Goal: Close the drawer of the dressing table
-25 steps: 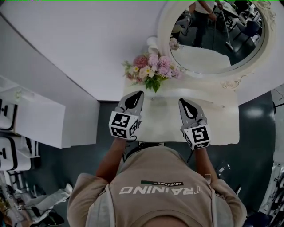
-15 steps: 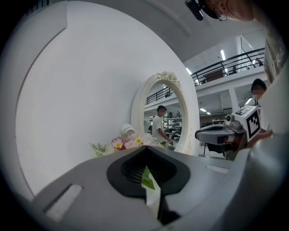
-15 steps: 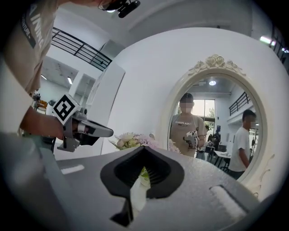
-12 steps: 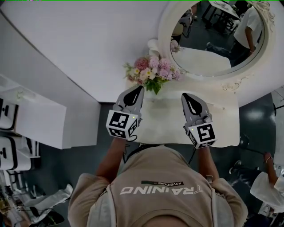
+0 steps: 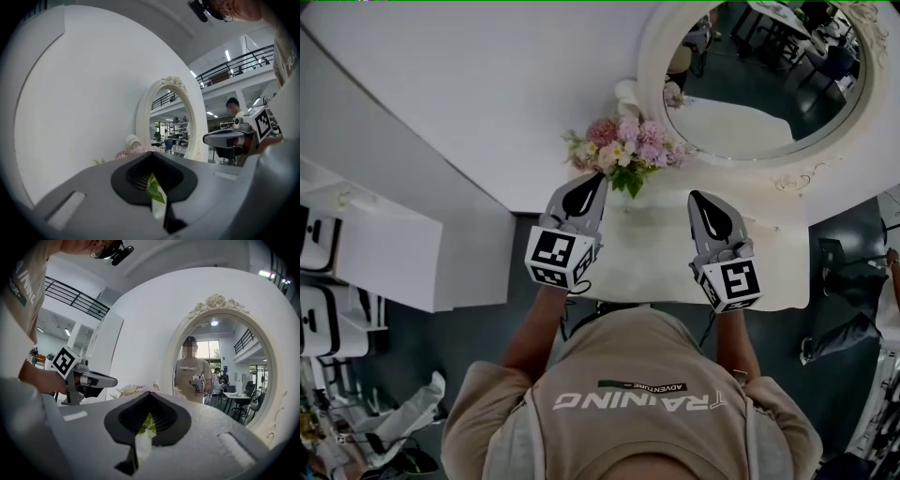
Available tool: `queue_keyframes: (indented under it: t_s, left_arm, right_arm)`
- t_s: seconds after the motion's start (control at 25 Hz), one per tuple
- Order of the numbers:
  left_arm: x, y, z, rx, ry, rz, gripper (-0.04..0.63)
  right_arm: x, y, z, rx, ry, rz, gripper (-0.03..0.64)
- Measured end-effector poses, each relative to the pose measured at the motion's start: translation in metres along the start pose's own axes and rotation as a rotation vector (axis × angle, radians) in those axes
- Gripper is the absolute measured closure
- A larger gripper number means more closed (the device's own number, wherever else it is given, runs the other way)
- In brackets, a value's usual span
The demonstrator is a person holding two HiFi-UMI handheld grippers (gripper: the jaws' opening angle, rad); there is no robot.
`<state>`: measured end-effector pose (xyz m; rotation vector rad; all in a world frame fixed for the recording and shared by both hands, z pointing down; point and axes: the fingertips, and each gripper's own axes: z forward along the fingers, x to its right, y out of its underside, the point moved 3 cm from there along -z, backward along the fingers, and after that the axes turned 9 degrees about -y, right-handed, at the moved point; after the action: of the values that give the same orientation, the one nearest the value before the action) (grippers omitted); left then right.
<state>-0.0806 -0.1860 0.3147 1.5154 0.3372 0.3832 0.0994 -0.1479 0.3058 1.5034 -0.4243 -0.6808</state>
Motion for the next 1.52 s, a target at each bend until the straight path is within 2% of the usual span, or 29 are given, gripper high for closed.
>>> queue_keyframes:
  t_s: [0.48, 0.8, 1.52]
  left_arm:
    - [-0.002, 0.016, -0.001, -0.038, -0.024, 0.002, 0.577]
    - [-0.003, 0.017, 0.0, -0.039, -0.031, -0.001, 0.577]
    - [0.009, 0.021, 0.002, -0.069, 0.036, -0.003, 0.577]
  right_arm:
    - [0.005, 0.013, 0.009, -0.002, -0.022, 0.046, 0.615]
    - [0.002, 0.014, 0.021, -0.012, -0.062, 0.029, 0.615]
    - [-0.002, 0.017, 0.023, -0.031, -0.048, 0.029, 0.615]
